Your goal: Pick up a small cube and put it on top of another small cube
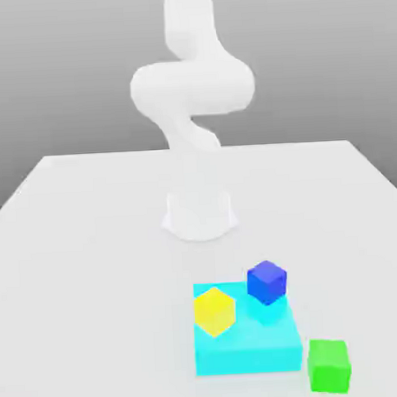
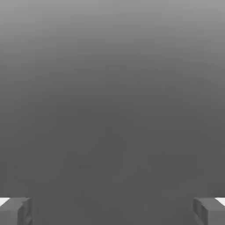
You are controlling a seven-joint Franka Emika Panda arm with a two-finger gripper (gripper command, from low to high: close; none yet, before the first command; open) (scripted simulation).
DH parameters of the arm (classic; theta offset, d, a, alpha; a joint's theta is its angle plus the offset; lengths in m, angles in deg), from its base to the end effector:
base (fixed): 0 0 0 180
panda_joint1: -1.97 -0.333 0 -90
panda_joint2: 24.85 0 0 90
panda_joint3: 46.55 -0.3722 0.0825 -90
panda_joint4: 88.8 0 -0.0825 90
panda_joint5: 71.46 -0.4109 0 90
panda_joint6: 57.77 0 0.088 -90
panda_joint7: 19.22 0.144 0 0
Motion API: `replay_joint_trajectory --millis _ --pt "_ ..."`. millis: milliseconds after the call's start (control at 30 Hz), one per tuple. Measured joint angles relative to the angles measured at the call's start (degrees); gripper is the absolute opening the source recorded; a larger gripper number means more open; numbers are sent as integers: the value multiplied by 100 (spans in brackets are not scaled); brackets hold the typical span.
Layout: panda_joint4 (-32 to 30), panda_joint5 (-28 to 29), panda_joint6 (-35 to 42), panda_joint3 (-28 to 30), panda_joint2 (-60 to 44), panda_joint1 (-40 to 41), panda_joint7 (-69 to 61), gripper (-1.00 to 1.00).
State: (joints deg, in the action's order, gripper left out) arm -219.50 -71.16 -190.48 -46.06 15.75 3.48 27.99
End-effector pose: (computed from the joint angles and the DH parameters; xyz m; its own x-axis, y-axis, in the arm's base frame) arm 0.3934 -0.0152 0.7047 0.4756 -0.7500 0.4596 -0.5621 -0.6611 -0.4970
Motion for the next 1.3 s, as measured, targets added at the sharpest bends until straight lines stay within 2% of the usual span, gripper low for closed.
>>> replay_joint_trajectory --millis 533,1067,1200,1233,1300 --pt "695 -22 -599 582 -3355 789 728 0" --pt "1393 -821 -1162 966 -6723 1778 926 0" --pt "1584 -1022 -1648 839 -7555 1965 843 0" --pt "1620 -1057 -1762 806 -7710 1993 820 -100" --pt "1620 -1059 -1762 806 -7710 1993 819 -100"
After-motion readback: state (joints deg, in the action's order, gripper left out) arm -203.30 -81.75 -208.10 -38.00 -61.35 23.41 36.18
